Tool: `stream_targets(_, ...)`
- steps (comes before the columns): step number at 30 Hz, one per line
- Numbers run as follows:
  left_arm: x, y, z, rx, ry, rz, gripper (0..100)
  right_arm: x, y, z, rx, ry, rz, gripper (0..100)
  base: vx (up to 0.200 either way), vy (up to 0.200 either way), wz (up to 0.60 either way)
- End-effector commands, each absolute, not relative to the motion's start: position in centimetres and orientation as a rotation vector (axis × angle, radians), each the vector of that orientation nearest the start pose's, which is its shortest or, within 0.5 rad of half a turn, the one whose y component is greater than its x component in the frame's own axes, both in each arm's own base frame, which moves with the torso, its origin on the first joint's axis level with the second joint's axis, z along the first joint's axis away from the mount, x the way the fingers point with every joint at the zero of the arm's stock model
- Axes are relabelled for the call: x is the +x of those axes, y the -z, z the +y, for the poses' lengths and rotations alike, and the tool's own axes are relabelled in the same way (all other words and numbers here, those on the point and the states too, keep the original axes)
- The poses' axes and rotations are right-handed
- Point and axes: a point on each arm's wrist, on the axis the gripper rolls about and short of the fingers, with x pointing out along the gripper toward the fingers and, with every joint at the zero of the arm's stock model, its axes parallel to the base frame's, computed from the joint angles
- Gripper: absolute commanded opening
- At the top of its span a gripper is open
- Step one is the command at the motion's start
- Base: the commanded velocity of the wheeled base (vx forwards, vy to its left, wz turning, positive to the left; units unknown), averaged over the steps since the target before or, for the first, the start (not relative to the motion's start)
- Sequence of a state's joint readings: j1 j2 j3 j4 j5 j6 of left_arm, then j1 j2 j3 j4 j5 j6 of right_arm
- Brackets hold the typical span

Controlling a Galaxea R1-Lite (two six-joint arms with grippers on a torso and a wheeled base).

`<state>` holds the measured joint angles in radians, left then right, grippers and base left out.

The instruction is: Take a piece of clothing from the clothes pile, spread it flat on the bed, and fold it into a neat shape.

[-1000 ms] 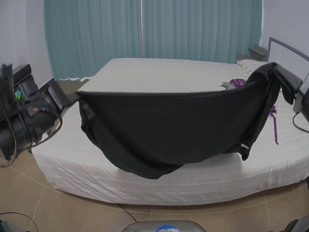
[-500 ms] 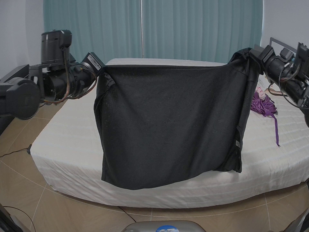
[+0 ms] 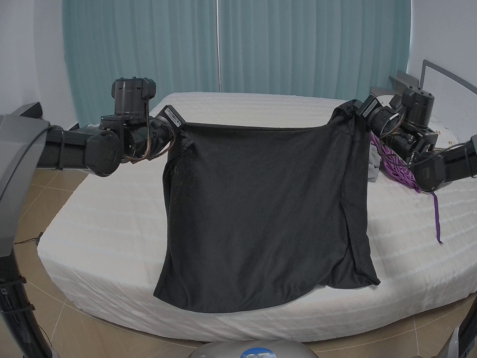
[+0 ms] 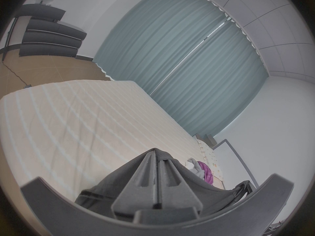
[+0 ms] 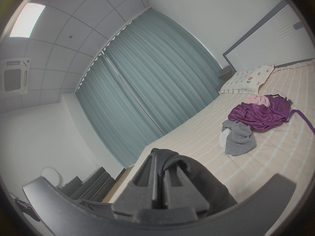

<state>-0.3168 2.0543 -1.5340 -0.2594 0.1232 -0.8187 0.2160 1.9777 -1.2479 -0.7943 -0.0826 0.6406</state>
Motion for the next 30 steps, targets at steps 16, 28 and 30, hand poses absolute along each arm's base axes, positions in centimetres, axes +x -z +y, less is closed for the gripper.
stream_targets(16,48.6,-5.7,-15.1,-0.703,-0.013,0.494,0,46.7,-5.5,9.0,0.573,-0.008,0.192,0,0.025,0.0,0.0)
stream_targets(28,50.0,-2.4,-15.7,-0.771,-0.046,0.515,100,47.9,-0.4,8.8,0.553,0.048,0.215,100,0.0,0.0,0.0)
stream_targets(30,50.1,-2.3,-15.5,-0.769,-0.062,0.506,100,47.8,0.2,8.7,0.538,0.05,0.22,100,0.0,0.0,0.0)
